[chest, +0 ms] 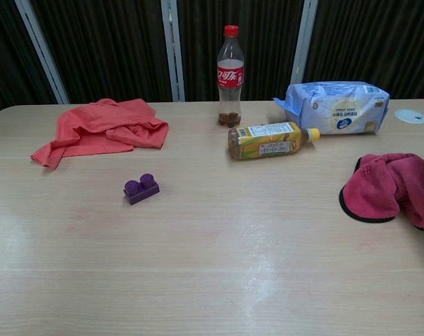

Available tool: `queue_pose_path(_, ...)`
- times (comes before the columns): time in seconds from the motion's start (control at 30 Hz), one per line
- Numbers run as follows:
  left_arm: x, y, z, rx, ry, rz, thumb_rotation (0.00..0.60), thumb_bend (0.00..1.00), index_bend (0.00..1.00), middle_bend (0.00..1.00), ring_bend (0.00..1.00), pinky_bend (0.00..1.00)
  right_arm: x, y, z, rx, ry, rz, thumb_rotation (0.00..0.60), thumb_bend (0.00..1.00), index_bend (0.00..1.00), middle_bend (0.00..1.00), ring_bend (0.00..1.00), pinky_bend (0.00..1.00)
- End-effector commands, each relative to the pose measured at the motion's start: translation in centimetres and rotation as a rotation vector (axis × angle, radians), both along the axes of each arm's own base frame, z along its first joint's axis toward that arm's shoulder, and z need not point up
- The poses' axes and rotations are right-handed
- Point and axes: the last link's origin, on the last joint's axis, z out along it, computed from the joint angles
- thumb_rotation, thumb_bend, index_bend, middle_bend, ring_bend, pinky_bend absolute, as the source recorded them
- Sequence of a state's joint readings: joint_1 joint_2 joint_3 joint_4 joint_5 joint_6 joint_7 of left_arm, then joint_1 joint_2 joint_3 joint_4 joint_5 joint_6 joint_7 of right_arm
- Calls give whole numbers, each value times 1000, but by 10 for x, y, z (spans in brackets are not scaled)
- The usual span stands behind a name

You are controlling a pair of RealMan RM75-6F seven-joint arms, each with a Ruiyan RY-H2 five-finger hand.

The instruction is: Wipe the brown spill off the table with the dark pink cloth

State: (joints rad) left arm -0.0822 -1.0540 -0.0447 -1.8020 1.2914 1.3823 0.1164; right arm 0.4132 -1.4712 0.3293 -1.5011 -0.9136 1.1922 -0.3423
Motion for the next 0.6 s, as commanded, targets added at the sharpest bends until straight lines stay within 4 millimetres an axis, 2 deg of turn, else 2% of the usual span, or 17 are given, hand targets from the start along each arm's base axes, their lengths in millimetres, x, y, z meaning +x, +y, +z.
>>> queue_pose_path(0.03, 0, 0, 0, 1, 1, -3, 600, 0, 59, 0, 0, 0, -7, 22, 20, 22, 87, 21, 600, 12, 128, 0, 0, 175)
queue_pose_path(0.17, 1, -1, 1, 2, 4, -14, 600, 0, 59, 0, 0, 0, -12, 53, 38, 55, 152, 69, 600, 12, 128, 0, 0, 168)
queue_pose_path(0.23, 2, -1, 0, 5, -2, -27, 600, 0, 58, 0, 0, 0, -15, 76, 48, 61, 183, 104, 600, 12, 127, 0, 0, 165)
queue_pose_path(0.4, 3, -1, 1, 11, 7, -51, 600, 0, 54, 0, 0, 0, -21, 114, 61, 61, 194, 160, 600, 12, 122, 0, 0, 164)
queue_pose_path(0.6, 4, -2, 0, 14, 32, -85, 600, 0, 32, 0, 0, 0, -31, 139, 74, 51, 270, 227, 600, 8, 38, 0, 0, 66)
